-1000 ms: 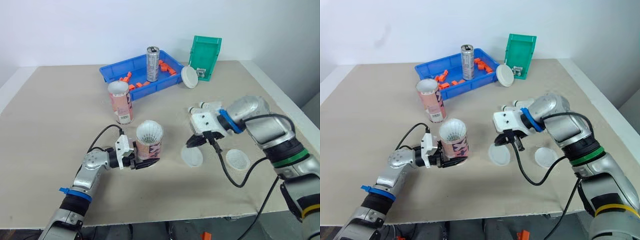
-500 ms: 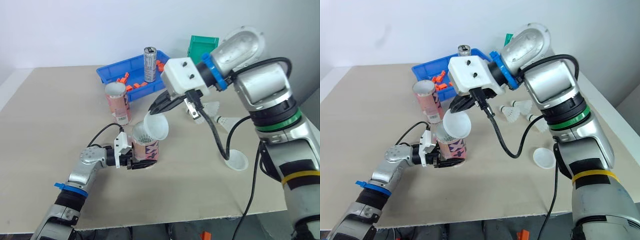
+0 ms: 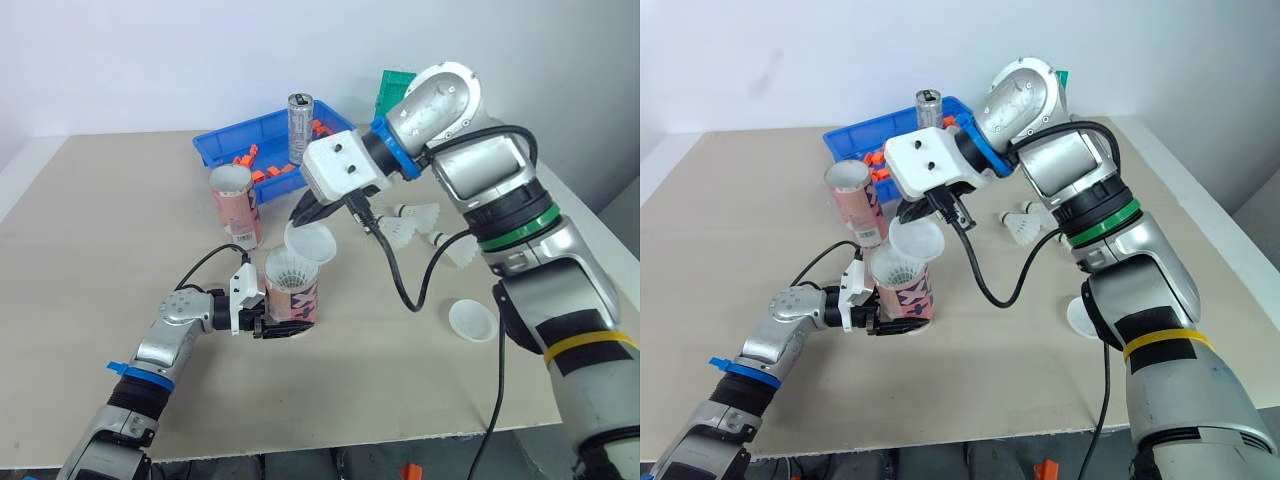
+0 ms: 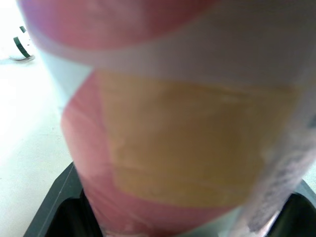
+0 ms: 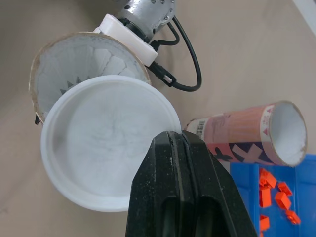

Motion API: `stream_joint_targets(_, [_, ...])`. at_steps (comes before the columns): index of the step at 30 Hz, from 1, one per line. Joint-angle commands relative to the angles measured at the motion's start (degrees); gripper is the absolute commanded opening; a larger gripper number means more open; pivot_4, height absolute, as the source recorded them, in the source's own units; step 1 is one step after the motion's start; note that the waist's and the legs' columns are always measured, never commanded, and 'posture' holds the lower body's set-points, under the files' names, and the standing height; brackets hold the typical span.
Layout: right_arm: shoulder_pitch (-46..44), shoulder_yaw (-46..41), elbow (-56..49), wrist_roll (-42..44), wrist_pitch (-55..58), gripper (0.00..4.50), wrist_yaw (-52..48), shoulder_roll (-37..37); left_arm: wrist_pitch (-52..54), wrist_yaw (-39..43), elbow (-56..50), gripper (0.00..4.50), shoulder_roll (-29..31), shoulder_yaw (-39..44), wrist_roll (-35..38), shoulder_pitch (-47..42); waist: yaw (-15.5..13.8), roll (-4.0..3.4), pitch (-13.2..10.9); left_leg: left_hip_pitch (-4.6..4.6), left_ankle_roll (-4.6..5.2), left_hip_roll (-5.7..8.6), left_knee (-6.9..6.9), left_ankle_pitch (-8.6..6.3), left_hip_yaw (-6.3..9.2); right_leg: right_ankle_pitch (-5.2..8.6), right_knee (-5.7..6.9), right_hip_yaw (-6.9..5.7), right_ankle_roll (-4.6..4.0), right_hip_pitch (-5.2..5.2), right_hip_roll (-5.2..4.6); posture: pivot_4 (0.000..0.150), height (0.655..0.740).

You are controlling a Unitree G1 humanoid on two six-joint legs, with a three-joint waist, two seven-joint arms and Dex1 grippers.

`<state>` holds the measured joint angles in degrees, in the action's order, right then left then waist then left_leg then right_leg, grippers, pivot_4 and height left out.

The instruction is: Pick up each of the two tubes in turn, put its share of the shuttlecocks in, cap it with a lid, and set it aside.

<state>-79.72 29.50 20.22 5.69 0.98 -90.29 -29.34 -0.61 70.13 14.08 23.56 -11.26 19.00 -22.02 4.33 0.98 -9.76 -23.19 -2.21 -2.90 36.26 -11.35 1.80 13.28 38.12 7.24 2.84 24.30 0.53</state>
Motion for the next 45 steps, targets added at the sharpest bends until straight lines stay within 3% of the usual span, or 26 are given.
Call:
stream_joint_targets(1, [-2.22,-0.06,-3.96,8.86,0.25,0.06,-2.21,-2.76,3.42,-0.41,2.1,3.26,1.87,-3.33,-4.36,4.25,0.01,0.0,0.0,-0.01,0.01,0.0,-0.02,-0.01,0.0,0.02,0.0,0.0,0.01,0.0,0.0,0.15,0.74])
stream_joint_targets(5, [-3.76,0.58,-3.64,12.64,0.4,0.06,-2.21,-3.38,4.12,-1.16,0.95,3.26,2.3,-3.08,-4.1,5.2,0.13,-0.02,0.01,0.03,0.17,-0.01,-0.06,-0.11,0.0,0.12,0.0,0.0,-0.07,0.0,0.0,0.15,0.74])
stream_joint_targets(17, [-4.64,5.16,0.9,10.81,-6.39,0.06,-2.21,-0.43,6.41,-4.8,-5.16,3.26,4.0,-1.95,-3.15,9.75,0.24,0.02,0.04,0.11,0.17,-0.03,-0.27,-0.12,0.0,0.21,0.0,-0.01,-0.14,0.01,0.02,0.15,0.74])
stream_joint_targets(27, [-3.77,9.52,-0.8,10.0,-10.92,0.06,-2.21,-2.67,7.25,-5.69,-5.8,3.26,4.34,-1.75,-2.79,9.9,0.22,0.04,0.05,0.24,0.29,-0.06,-0.68,-0.2,0.07,0.35,0.01,-0.08,-0.04,0.01,0.06,0.15,0.74])
stream_joint_targets(37, [-0.45,9.98,0.12,0.12,-20.55,0.06,-2.2,-0.43,6.92,-5.78,-5.01,3.26,3.95,-2.02,-2.65,9.01,0.16,0.07,0.1,0.25,0.31,-0.05,-0.65,-0.22,0.06,0.4,0.01,-0.09,-0.09,-0.01,0.06,0.15,0.74])
stream_joint_targets(40, [1.55,9.53,-0.41,-2.85,-20.77,0.97,-0.36,2.18,6.84,-5.74,-4.85,3.26,3.96,-1.95,-2.61,9.05,0.14,0.11,0.19,0.27,0.31,-0.06,-0.66,-0.22,0.07,0.39,0.01,-0.09,-0.06,-0.03,0.06,0.15,0.74])
stream_joint_targets(44, [3.66,7.88,-0.87,-5.64,-19.03,2.79,1.6,4.47,6.81,-5.61,-4.63,3.26,3.87,-1.88,-2.55,8.95,0.15,0.16,0.46,0.46,0.31,-0.06,-0.65,-0.22,0.07,0.43,0.01,-0.09,-0.16,-0.19,0.06,0.15,0.74])
stream_joint_targets(45, [3.45,6.98,-0.13,-5.76,-17.58,2.79,2.29,5.33,6.78,-5.57,-4.52,3.26,3.85,-1.92,-2.54,8.88,0.17,0.23,0.53,0.56,0.31,-0.06,-0.67,-0.22,0.06,0.52,0.01,-0.09,-0.3,-0.28,0.06,0.15,0.74])
